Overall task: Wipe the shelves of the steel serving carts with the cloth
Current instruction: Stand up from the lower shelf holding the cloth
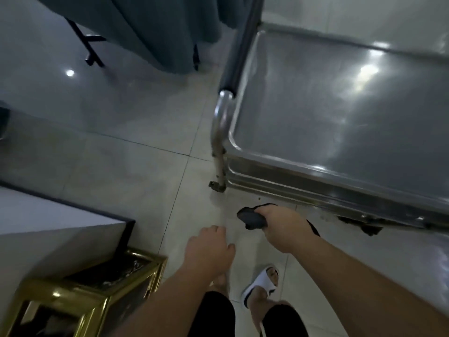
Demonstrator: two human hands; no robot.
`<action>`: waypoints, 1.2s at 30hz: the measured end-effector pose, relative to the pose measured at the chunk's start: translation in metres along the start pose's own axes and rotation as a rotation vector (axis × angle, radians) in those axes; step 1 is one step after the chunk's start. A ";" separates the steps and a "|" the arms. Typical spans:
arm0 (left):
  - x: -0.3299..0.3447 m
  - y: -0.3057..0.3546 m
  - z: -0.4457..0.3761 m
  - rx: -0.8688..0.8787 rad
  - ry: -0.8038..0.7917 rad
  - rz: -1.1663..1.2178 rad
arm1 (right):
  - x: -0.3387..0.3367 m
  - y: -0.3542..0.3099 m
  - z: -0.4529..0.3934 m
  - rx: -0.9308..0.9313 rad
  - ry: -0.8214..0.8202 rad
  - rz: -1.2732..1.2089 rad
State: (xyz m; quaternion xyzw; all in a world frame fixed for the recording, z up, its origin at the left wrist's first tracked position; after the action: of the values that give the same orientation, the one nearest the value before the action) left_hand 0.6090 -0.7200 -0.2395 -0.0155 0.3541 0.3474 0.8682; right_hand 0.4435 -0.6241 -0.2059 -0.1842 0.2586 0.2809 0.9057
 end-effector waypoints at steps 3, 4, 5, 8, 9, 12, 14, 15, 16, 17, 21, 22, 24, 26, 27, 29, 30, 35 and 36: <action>-0.042 -0.025 0.044 -0.027 0.108 0.032 | -0.025 -0.056 0.042 -0.043 -0.009 0.054; -0.057 -0.036 0.058 -0.042 0.146 0.042 | -0.033 -0.075 0.053 -0.061 0.001 0.083; -0.072 -0.046 0.072 -0.053 0.177 0.060 | -0.042 -0.093 0.065 -0.081 0.021 0.111; -0.106 -0.086 0.112 -0.104 0.260 0.125 | -0.070 -0.144 0.094 -0.163 0.124 0.208; -0.114 -0.099 0.123 -0.116 0.281 0.144 | -0.080 -0.159 0.102 -0.192 0.157 0.238; -0.136 -0.139 0.155 -0.170 0.353 0.187 | -0.110 -0.206 0.118 -0.278 0.252 0.274; -0.156 -0.159 0.171 -0.213 0.416 0.205 | -0.129 -0.233 0.122 -0.324 0.286 0.261; -0.166 -0.166 0.178 -0.232 0.446 0.216 | -0.136 -0.246 0.123 -0.341 0.295 0.260; -0.176 -0.171 0.183 -0.248 0.472 0.223 | -0.143 -0.257 0.123 -0.356 0.311 0.263; -0.187 -0.174 0.187 -0.260 0.496 0.226 | -0.151 -0.267 0.123 -0.375 0.336 0.265; -0.232 -0.184 0.199 -0.314 0.585 0.222 | -0.184 -0.299 0.120 -0.488 0.430 0.266; -0.244 -0.185 0.201 -0.328 0.609 0.224 | -0.195 -0.305 0.120 -0.509 0.447 0.266; -0.270 -0.187 0.207 -0.361 0.658 0.245 | -0.216 -0.316 0.120 -0.556 0.468 0.267; -0.291 -0.187 0.210 -0.393 0.706 0.271 | -0.235 -0.325 0.120 -0.588 0.480 0.259; -0.300 -0.186 0.210 -0.402 0.732 0.298 | -0.243 -0.328 0.119 -0.606 0.481 0.254; -0.314 -0.183 0.206 -0.412 0.765 0.344 | -0.257 -0.335 0.116 -0.641 0.480 0.257; -0.318 -0.182 0.203 -0.416 0.767 0.351 | -0.263 -0.340 0.114 -0.656 0.481 0.265; -0.355 -0.197 0.177 -0.389 0.736 0.274 | -0.293 -0.368 0.084 -0.645 0.476 0.281; -0.365 -0.206 0.172 -0.383 0.727 0.237 | -0.299 -0.375 0.074 -0.623 0.471 0.284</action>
State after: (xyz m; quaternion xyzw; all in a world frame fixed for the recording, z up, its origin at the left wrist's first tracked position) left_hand 0.6536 -1.0452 0.0721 -0.2572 0.5656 0.4760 0.6224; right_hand 0.4850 -1.0035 0.0948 -0.4711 0.3842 0.4179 0.6752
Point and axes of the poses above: each hand's wrist, its own z-axis away from the middle knuckle, its own x-axis out of the palm, y = z × x, the point moved 6 cm from there along -z, towards the middle knuckle, and after that the axes turned 6 degrees about x, right-handed, at the moved point
